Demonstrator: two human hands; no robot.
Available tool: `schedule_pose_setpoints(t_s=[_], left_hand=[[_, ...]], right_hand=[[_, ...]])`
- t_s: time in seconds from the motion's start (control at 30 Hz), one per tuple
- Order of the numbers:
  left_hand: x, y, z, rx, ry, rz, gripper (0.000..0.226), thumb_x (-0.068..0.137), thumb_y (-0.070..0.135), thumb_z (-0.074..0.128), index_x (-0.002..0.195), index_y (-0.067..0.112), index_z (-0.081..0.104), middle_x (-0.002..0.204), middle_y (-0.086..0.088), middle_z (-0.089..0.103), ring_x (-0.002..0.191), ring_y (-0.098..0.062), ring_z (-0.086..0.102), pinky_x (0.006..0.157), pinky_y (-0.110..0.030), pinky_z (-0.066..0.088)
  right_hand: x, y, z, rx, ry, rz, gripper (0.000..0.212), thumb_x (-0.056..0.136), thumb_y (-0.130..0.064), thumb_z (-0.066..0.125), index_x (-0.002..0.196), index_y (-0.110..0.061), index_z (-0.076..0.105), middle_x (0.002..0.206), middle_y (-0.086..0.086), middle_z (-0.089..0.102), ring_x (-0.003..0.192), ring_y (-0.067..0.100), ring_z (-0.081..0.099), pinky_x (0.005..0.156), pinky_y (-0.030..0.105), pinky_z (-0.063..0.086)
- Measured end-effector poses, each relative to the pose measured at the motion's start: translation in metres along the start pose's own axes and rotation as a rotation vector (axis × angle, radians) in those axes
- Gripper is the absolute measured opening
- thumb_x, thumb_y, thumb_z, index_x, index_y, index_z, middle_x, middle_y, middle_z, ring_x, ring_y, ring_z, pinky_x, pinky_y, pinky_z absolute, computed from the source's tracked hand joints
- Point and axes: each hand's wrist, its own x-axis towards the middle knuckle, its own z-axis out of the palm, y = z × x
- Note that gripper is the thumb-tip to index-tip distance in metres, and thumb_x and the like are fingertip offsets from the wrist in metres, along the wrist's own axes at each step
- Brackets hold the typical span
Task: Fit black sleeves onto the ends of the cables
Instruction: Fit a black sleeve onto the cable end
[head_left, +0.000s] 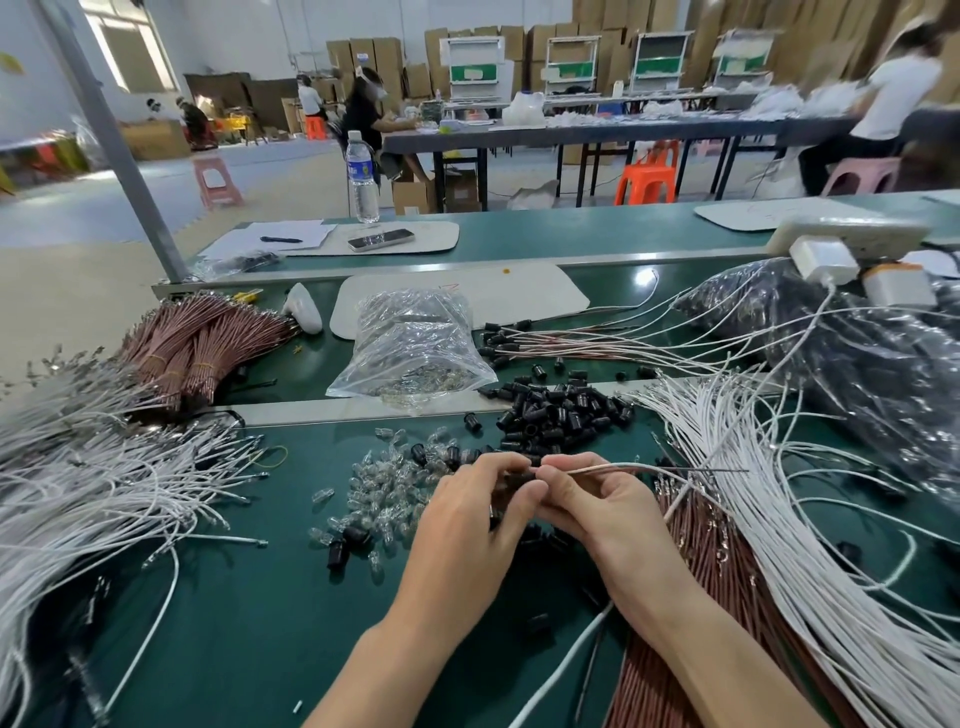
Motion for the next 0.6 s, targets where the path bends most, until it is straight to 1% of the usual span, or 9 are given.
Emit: schedule_pose_setpoints(t_s=[0.07,0.17,0.23,0.27,0.33,0.43,0.53,0.57,0.6], left_hand=[[-0.0005,-0.0002,-0.0001,0.018,0.016,-0.002,0.042,0.096,0.064,0.040,0.114,0.033,0.061,0.105,0.020,0.066,0.100,-0.001,0.055,0.090,-0.031,0.048],[-0.0005,0.0010,0.0017,0.114,0.088,0.051,0.040,0.098,0.058,0.040,0.107,0.028,0.065,0.096,0.017,0.069,0.092,-0.001,0.050,0.082,-0.024,0.044],[0.0001,0.0013,0.0033,0.162,0.121,0.084,0.037,0.098,0.053,0.042,0.102,0.024,0.066,0.090,0.016,0.069,0.086,0.000,0.046,0.078,-0.023,0.041],[0.0004,0.0008,0.0037,0.170,0.120,0.084,0.035,0.098,0.052,0.043,0.102,0.025,0.065,0.087,0.018,0.067,0.083,0.003,0.044,0.076,-0.021,0.039],[-0.0001,-0.0014,0.0034,0.148,0.089,0.037,0.033,0.098,0.055,0.042,0.104,0.030,0.062,0.085,0.024,0.061,0.082,0.005,0.045,0.073,-0.018,0.037],[-0.0020,-0.0050,0.0018,0.082,0.070,-0.020,0.030,0.096,0.061,0.036,0.106,0.041,0.055,0.084,0.030,0.059,0.089,0.001,0.050,0.076,-0.017,0.038],[0.0001,-0.0028,0.0013,0.095,0.092,-0.046,0.039,0.095,0.067,0.029,0.115,0.041,0.050,0.076,0.026,0.059,0.097,0.015,0.047,0.079,-0.016,0.038],[0.0013,-0.0016,0.0021,0.123,0.101,-0.044,0.045,0.096,0.069,0.026,0.117,0.038,0.050,0.071,0.023,0.060,0.097,0.018,0.046,0.079,-0.017,0.037],[0.0021,-0.0007,0.0029,0.165,0.107,-0.039,0.048,0.097,0.069,0.022,0.117,0.036,0.051,0.069,0.020,0.060,0.093,0.017,0.048,0.081,-0.018,0.037]], right_hand=[[0.0000,0.0009,0.0002,-0.010,-0.014,0.005,0.016,0.078,-0.030,0.078,0.090,-0.022,0.080,0.098,0.014,0.078,0.097,0.026,0.076,0.078,0.026,0.060],[0.0008,0.0009,0.0007,-0.053,0.020,0.003,0.014,0.080,-0.027,0.073,0.088,-0.019,0.081,0.093,0.013,0.079,0.092,0.022,0.077,0.074,0.021,0.060],[0.0016,0.0009,0.0004,-0.056,0.069,0.006,0.018,0.079,-0.025,0.071,0.087,-0.011,0.078,0.090,0.014,0.079,0.089,0.022,0.077,0.071,0.019,0.059],[0.0017,0.0011,-0.0002,-0.059,0.086,0.003,0.022,0.079,-0.025,0.070,0.091,-0.008,0.076,0.090,0.014,0.079,0.089,0.022,0.077,0.070,0.019,0.059],[0.0012,0.0008,-0.0003,-0.079,0.085,-0.005,0.028,0.081,-0.025,0.069,0.097,-0.003,0.071,0.090,0.014,0.079,0.090,0.022,0.077,0.071,0.018,0.059],[-0.0020,-0.0014,0.0004,-0.096,0.024,-0.020,0.027,0.081,-0.025,0.069,0.098,-0.004,0.071,0.095,0.013,0.079,0.094,0.023,0.077,0.075,0.018,0.058],[-0.0034,-0.0025,0.0010,-0.101,0.000,-0.023,0.029,0.081,-0.024,0.069,0.101,-0.003,0.070,0.098,0.013,0.079,0.097,0.023,0.076,0.077,0.019,0.058],[-0.0028,-0.0023,0.0005,-0.100,0.004,-0.023,0.029,0.081,-0.024,0.069,0.101,-0.003,0.070,0.099,0.012,0.079,0.097,0.023,0.076,0.077,0.019,0.059],[-0.0023,-0.0023,0.0002,-0.101,0.004,-0.022,0.029,0.082,-0.024,0.069,0.101,-0.003,0.070,0.099,0.012,0.079,0.098,0.023,0.076,0.077,0.019,0.059]])
